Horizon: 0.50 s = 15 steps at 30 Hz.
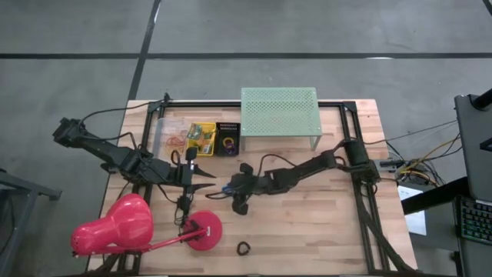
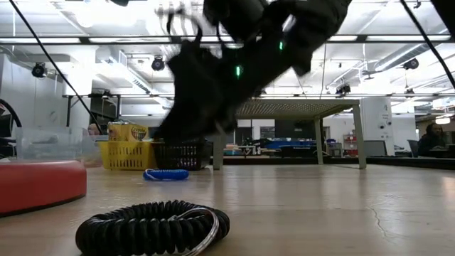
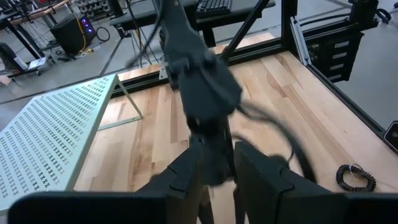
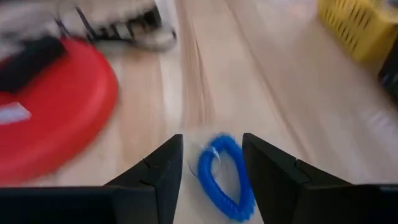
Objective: Pick & Place Office Desk Supplies
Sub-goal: Put the blue spring rubber band into the black bin
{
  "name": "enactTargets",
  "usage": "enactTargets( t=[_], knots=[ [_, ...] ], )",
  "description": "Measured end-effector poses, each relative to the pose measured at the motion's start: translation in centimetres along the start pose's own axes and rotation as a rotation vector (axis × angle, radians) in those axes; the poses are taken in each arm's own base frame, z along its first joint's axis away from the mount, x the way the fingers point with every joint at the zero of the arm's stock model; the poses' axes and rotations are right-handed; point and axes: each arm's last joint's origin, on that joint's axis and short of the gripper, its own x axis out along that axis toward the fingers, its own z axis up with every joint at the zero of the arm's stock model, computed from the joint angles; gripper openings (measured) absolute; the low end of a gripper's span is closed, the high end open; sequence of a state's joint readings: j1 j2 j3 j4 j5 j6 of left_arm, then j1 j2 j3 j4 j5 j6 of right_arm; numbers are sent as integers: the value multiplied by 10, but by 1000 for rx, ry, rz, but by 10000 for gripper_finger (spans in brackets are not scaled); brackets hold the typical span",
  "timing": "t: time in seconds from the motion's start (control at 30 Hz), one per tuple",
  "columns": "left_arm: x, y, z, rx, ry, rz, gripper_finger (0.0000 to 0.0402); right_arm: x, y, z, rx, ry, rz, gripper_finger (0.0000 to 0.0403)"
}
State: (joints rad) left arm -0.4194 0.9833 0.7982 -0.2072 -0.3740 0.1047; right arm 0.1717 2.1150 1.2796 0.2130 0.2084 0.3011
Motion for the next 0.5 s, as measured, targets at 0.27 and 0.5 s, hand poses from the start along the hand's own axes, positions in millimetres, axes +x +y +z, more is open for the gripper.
enactTargets(
  t=[0.27, 0.5],
  knots=[
    [0, 0, 0, 1, 3, -1, 98, -53, 15, 36, -64, -63, 39, 138],
    [0, 0, -1, 4, 11, -2, 98, -123, 14, 48, -164, -175, 87, 119]
  ],
)
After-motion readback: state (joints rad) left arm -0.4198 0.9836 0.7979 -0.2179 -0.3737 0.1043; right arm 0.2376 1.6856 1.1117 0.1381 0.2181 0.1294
